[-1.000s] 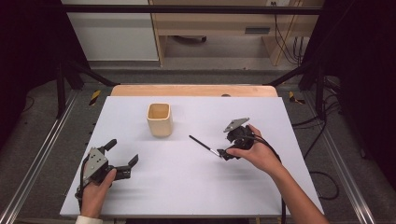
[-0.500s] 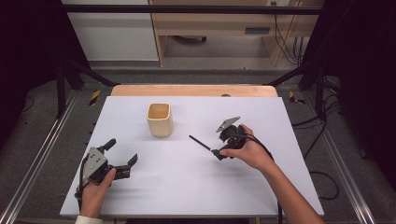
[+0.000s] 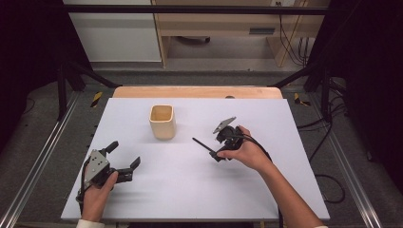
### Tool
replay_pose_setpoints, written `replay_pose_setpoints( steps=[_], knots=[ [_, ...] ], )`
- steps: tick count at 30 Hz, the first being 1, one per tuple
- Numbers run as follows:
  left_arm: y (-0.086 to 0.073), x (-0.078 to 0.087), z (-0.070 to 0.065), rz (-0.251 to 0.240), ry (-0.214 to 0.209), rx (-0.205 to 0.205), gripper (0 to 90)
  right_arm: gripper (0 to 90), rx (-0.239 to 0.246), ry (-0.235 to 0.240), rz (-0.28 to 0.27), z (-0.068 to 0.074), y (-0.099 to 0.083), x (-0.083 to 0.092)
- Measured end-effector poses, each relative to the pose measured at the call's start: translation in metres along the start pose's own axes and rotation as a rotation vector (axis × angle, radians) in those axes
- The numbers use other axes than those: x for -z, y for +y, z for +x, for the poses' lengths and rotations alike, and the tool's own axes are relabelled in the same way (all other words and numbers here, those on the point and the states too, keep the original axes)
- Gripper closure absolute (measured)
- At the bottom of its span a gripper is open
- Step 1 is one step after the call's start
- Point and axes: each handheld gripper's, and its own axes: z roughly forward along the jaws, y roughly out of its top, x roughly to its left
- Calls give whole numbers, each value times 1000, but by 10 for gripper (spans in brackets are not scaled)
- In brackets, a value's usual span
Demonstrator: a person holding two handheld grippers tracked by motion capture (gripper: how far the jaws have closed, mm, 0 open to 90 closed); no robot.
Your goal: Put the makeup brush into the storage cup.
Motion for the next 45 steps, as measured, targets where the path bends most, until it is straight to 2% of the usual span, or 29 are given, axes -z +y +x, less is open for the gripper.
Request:
replay_pose_setpoints(
  steps=[7,9,10,12,14,15,17,20,21,22,25,28,37,45],
  knots=[
    [1,1,0,-4,-2,4,5,122,-3,8,29,1,2,-6],
    [1,0,0,-5,-1,4,5,127,3,7,22,0,2,-7],
    [1,0,0,-4,0,3,5,140,-5,-15,20,-1,2,-8],
    [0,0,0,-2,-1,3,5,149,-10,-28,23,-3,1,-10],
    [0,-1,-1,0,-4,3,5,154,-13,-23,28,-3,1,-12],
    [0,-1,-1,-1,-5,3,5,212,-8,-16,33,-2,1,-13],
    [0,-1,-1,0,-8,2,5,232,-14,-13,32,-1,2,-14],
    [0,-2,-2,5,-13,-2,5,405,3,15,46,4,3,-17],
    [0,-2,-2,5,-13,-2,5,405,3,15,46,4,3,-17],
    [0,-3,-2,5,-14,-1,5,495,3,28,63,6,3,-19],
    [0,-3,-2,4,-17,-1,5,583,5,32,89,6,2,-22],
    [0,-3,-2,5,-15,-2,5,654,-18,48,89,6,2,-24],
    [1,-2,-1,1,-13,-4,5,795,-57,50,98,6,3,-28],
    [2,-1,-2,1,-14,-9,5,835,-45,55,99,6,3,-28]
  ],
)
